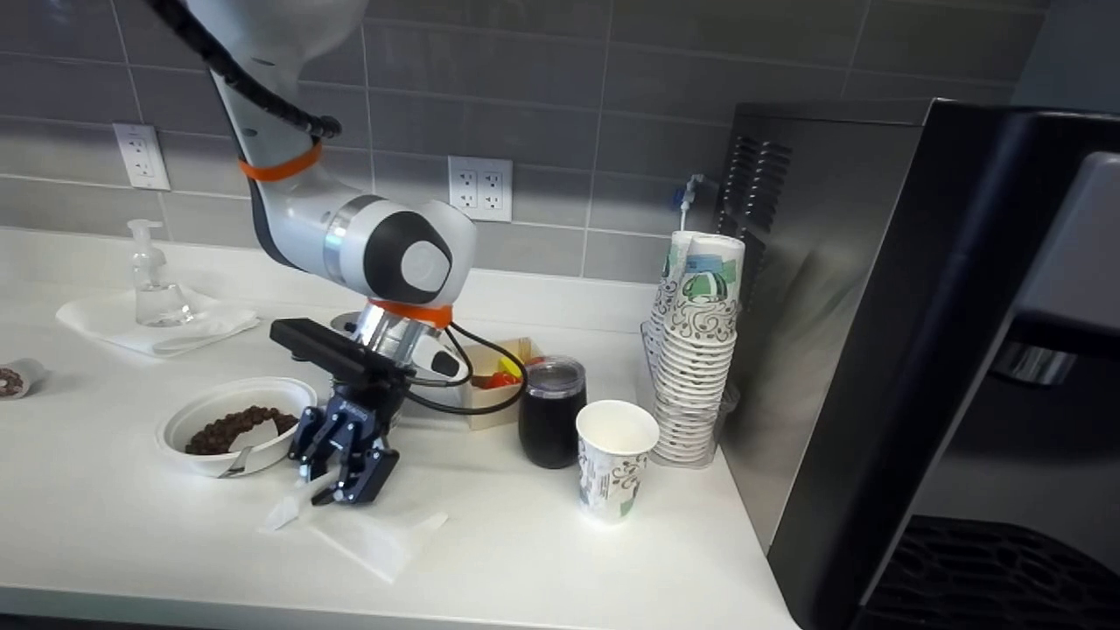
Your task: Use the white napkin to wipe the countertop.
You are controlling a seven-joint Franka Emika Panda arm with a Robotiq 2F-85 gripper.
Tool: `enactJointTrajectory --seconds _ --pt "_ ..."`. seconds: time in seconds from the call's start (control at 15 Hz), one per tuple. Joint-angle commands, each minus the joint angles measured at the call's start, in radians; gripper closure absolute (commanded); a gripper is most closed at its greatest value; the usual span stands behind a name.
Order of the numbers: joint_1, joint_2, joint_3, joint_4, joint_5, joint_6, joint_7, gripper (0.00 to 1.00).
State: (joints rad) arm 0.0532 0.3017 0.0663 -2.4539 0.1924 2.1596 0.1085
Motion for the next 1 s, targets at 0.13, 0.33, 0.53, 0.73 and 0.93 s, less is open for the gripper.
enactJointTrajectory --seconds 0.13,0.33,0.53,0.73,0.93 --pt "0.003 -0.021 -0.058 -0.036 -0.049 -0.028 0.145 0.97" --pt "0.000 -0.034 -0.089 -0.059 -0.054 0.042 0.198 0.97" --pt "-0.001 -0.055 -0.108 -0.095 -0.052 0.155 0.230 0.97" --pt "0.000 -0.068 -0.111 -0.134 -0.045 0.311 0.236 0.97" --pt "0.002 -0.057 -0.096 -0.161 -0.030 0.465 0.213 0.97"
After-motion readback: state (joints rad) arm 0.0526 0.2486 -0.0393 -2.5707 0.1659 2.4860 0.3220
